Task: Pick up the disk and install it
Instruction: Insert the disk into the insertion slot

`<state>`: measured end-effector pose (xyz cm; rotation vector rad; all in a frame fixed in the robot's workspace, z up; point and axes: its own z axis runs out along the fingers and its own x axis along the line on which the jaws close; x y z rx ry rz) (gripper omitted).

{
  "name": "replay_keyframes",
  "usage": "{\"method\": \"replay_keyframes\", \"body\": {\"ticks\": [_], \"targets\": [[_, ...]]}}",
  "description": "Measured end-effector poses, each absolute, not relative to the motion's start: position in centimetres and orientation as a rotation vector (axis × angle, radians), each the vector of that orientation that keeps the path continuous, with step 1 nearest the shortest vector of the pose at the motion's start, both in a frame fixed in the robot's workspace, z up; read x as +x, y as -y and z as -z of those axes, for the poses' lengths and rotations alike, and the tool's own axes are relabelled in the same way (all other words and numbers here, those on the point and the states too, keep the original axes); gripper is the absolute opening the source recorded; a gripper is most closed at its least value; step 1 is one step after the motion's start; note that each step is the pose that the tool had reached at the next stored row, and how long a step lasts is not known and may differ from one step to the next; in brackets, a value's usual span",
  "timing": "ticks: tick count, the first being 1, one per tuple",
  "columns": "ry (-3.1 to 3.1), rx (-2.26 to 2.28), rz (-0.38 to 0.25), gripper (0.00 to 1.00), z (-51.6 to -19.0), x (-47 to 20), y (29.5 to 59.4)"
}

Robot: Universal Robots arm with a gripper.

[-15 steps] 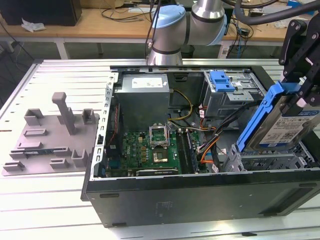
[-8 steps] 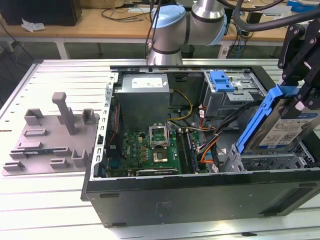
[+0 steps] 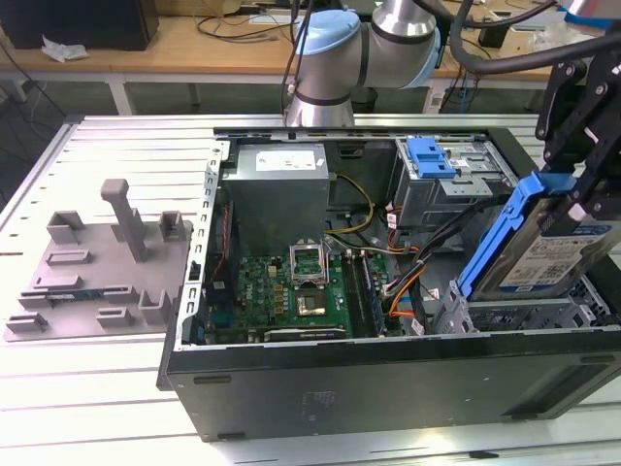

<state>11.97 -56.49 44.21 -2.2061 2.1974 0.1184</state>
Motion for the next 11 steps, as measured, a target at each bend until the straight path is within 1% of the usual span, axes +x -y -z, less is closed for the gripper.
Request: {"method": "replay_keyframes", "body": {"ticks": [11], "targets": [[-2.197,-2.206,-0.118,0.37,-43.0,12.0,56.5]]}}
